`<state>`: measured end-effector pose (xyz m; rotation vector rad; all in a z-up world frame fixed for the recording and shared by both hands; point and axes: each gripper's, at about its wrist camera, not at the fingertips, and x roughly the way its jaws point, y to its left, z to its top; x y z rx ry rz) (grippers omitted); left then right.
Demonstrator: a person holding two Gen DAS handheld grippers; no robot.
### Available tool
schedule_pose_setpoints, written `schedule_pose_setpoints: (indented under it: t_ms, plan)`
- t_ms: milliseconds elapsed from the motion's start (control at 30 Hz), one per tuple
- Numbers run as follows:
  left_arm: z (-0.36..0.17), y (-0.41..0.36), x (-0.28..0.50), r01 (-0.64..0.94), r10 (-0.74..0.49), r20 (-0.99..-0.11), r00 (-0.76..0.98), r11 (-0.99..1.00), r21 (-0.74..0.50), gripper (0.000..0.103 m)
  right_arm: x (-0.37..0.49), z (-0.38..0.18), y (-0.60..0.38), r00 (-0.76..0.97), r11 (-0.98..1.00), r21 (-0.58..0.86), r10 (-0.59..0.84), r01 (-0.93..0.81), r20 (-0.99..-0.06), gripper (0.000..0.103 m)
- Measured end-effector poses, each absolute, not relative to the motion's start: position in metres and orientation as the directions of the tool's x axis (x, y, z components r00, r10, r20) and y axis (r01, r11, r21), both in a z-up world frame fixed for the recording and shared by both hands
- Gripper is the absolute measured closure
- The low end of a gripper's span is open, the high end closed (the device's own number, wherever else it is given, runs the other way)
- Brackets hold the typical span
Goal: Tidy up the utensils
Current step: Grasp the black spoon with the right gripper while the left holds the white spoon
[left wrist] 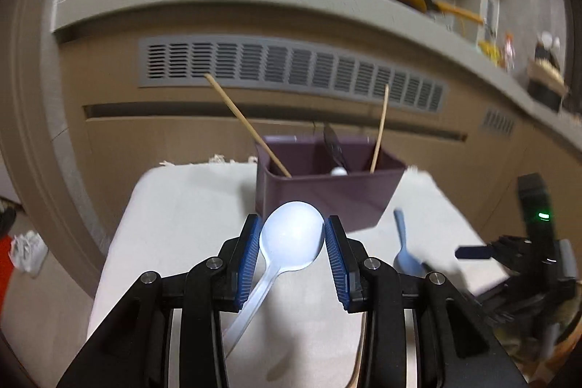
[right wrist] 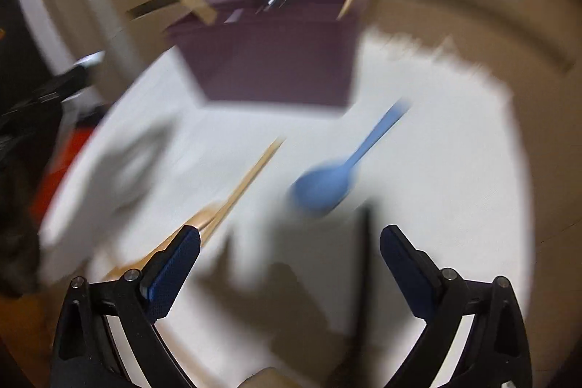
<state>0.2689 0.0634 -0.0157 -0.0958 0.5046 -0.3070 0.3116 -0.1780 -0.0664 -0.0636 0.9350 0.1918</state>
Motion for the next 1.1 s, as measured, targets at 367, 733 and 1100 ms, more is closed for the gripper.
schedule_pose_setpoints:
  t_ms: [367,733,1100]
  plan:
    - [-0.023,0.083,0.26,0.271,-0.363,-0.425,0.829,0.926,-0.264,0.065,0.33,-0.101,-0.154,0.577,0.99,-0.097,-0.023,-0.098,-0.816,0.044]
    - [-0.026,0.089,0.257,0.238,-0.347,-0.435,0.831,0.928,-0.286,0.065,0.32,-0.091,-0.165,0.628,0.993,-0.107,-0.047,-0.058,-0.777,0.097]
    - [-0.016,0.065,0.239,0.25,-0.367,-0.462,0.807,0.922,-0.297,0.065,0.268,-0.036,-0.169,0.713,0.961,-0.161,0.051,-0.226,-0.7,0.097]
